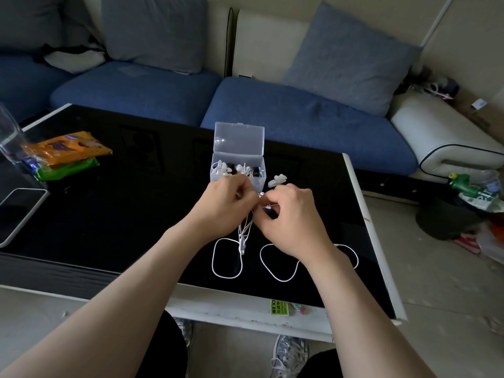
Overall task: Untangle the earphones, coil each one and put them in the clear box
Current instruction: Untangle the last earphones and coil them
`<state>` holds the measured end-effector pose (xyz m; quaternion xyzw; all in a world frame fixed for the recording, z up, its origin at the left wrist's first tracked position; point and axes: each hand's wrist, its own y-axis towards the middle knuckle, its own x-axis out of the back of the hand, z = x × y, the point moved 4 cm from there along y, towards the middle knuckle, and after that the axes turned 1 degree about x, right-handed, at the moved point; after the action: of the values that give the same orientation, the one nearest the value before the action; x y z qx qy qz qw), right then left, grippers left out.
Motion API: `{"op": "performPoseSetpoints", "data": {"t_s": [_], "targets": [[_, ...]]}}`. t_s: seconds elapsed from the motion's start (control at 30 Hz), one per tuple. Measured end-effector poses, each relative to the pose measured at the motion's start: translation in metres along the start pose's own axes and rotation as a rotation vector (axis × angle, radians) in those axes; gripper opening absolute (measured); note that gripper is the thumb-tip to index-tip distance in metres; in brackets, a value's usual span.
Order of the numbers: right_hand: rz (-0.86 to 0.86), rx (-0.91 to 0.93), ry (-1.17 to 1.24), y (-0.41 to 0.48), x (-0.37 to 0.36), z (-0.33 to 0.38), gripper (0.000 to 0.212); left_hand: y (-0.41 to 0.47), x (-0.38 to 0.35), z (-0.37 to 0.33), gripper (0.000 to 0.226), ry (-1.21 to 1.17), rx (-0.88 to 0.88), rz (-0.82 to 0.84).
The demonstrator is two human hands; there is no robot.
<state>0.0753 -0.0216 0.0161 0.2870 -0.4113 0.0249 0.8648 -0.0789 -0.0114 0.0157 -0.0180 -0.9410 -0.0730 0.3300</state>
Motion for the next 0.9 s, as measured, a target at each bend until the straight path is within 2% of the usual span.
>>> {"op": "performPoseSetpoints", "data": {"t_s": [0.07, 0.17, 0.27, 0.37, 0.43, 0.57, 0.63, 0.77, 0.9], "targets": [[-0.063, 0.027, -0.033, 0.001, 0.002, 0.001, 0.028, 0.003, -0.001, 0.003, 0.021, -0.177, 0.11, -0.004], [-0.161, 0.034, -0.041, 0.003, 0.006, -0.003, 0.027, 0.003, -0.008, 0.006, 0.019, -0.648, 0.3, 0.096], [-0.182, 0.064, -0.032, 0.002, 0.01, -0.003, 0.022, 0.003, -0.011, 0.012, 0.025, -0.823, 0.362, 0.172], [-0.175, 0.076, -0.014, 0.001, 0.011, -0.008, 0.017, 0.002, -0.008, 0.014, 0.022, -0.812, 0.341, 0.157], [-0.171, 0.074, -0.015, 0.0, 0.01, -0.011, 0.012, 0.001, -0.003, 0.012, 0.016, -0.757, 0.287, 0.127], [-0.213, 0.055, 0.008, -0.003, 0.01, -0.012, 0.005, 0.002, -0.004, 0.013, 0.017, -0.641, 0.214, 0.144], [-0.219, 0.047, 0.007, -0.003, 0.009, -0.013, 0.007, 0.002, -0.007, 0.014, 0.019, -0.565, 0.189, 0.161], [-0.224, 0.039, -0.009, -0.001, 0.005, -0.016, 0.006, 0.001, -0.011, 0.012, 0.02, -0.56, 0.193, 0.164], [-0.278, -0.017, 0.129, 0.0, 0.007, -0.015, 0.006, 0.003, -0.008, 0.011, 0.02, -0.541, 0.179, 0.098]]}}
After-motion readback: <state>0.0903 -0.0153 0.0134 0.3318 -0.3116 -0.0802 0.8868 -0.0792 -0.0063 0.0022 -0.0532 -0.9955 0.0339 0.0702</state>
